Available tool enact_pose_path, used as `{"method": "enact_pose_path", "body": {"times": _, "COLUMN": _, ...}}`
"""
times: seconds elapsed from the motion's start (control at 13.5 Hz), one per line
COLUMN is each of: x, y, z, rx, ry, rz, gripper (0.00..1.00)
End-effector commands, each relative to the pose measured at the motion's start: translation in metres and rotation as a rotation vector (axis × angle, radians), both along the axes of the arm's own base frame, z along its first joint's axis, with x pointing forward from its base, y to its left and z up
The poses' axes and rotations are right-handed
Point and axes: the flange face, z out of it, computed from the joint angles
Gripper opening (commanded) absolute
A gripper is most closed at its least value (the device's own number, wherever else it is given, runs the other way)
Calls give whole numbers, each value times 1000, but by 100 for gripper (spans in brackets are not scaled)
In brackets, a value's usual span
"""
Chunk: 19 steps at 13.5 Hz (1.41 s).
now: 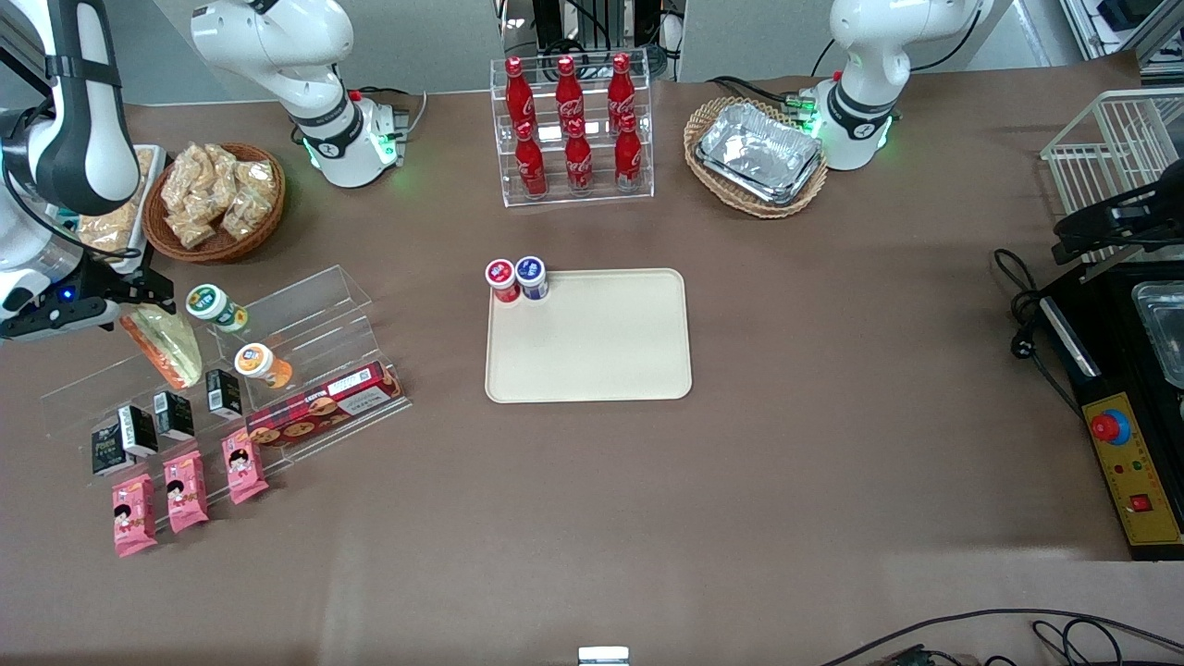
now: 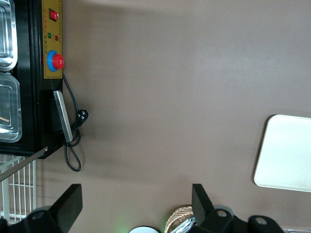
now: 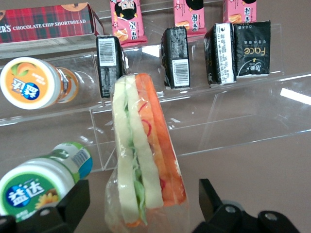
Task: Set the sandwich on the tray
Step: 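Lower the right gripper and close it on the wrapped sandwich, then lift the sandwich and carry it over the cream tray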
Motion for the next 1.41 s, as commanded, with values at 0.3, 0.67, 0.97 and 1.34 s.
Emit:
{"method": "enact_pose_path", "body": {"times": 0.3, "x": 9, "y": -3, "z": -20, "rx": -31, "ry": -23, "rz": 54, "gripper": 100}}
{"method": "enact_pose_path", "body": {"times": 0.67, "x": 8, "y": -5, "z": -23, "rx": -32, "ry": -18, "rz": 69, "gripper": 72}}
{"method": "enact_pose_path", "body": {"times": 0.97, "x": 8, "y": -5, "z": -23, "rx": -29, "ry": -17, "rz": 77, "gripper": 50}}
{"method": "enact_pose_path", "body": {"times": 1.34, "x": 19, "y": -10, "z": 1, "rx": 1, "ry": -46, "rz": 153, "gripper": 28}}
